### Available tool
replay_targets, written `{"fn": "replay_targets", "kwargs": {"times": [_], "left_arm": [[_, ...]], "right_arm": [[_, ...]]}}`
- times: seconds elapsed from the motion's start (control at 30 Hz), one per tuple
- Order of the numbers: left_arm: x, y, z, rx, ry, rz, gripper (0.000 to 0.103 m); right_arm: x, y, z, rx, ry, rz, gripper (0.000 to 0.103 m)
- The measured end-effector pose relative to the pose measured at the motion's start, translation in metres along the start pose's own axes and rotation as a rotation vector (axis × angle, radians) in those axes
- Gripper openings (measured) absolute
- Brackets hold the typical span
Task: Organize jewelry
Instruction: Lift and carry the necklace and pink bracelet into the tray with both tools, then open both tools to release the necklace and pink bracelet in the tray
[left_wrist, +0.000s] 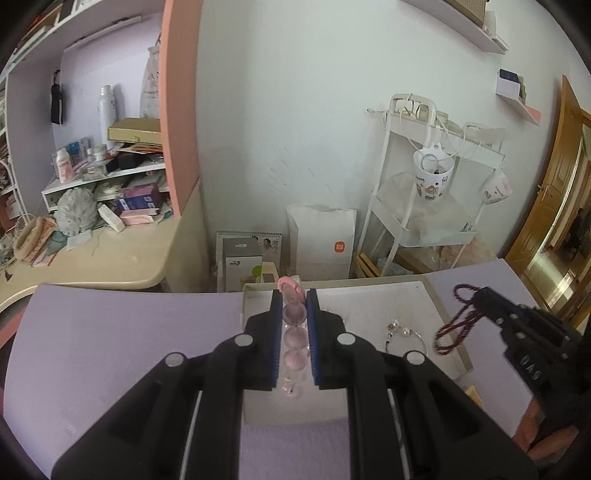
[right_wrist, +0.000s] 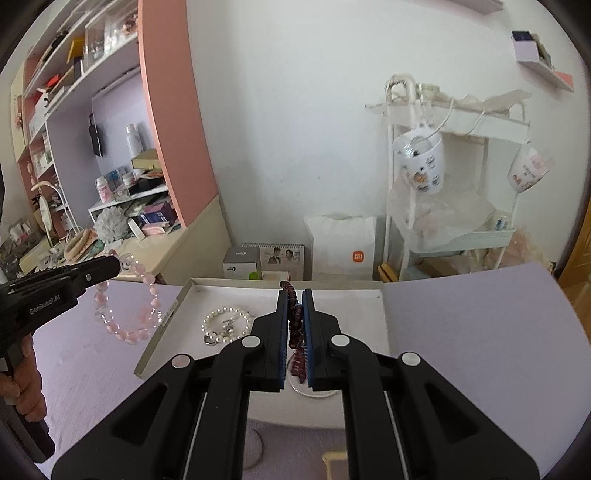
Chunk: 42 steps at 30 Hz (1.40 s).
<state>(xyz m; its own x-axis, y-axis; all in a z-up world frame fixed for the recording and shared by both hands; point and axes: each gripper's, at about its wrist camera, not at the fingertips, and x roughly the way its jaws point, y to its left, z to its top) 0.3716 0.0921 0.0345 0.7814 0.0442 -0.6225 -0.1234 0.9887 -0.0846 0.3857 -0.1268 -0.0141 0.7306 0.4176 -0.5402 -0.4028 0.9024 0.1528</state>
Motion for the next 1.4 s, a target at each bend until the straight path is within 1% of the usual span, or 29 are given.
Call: {"fn": "replay_targets", "kwargs": {"times": [0.23, 0.4, 0.47, 0.53, 0.6, 1.13, 1.4], "left_arm": [[0.033, -0.006, 0.003, 0.017, 0.031, -0.013, 0.013], [0.049, -0.008, 0.003, 0.030, 0.042, -0.023, 0.013], [0.054, -0.010, 0.003, 0.033, 0.045, -0.024, 0.013], [0.058, -0.011, 0.001, 0.035, 0.049, -0.025, 0.013], [0.063, -0.012, 0.000, 0.037, 0.055, -0.028, 0.013], [0.089, -0.029, -0.003, 0.071, 0.077, -0.053, 0.013], [0.100, -0.037, -0.006, 0.083, 0.089, -0.057, 0.013]], "right_arm": [[0.031, 0.000, -0.004, 0.007, 0.044, 0.019, 0.008], [0.042, -0.002, -0.007, 0.004, 0.057, 0.034, 0.009], [0.044, -0.003, -0.009, 0.007, 0.059, 0.039, 0.013], [0.044, -0.005, -0.012, 0.014, 0.061, 0.032, 0.033], [0.043, -0.008, -0.015, 0.026, 0.062, 0.028, 0.038], [0.034, -0.031, -0.040, 0.081, 0.096, -0.015, 0.038], [0.032, -0.032, -0.046, 0.085, 0.110, -0.023, 0.038]]}}
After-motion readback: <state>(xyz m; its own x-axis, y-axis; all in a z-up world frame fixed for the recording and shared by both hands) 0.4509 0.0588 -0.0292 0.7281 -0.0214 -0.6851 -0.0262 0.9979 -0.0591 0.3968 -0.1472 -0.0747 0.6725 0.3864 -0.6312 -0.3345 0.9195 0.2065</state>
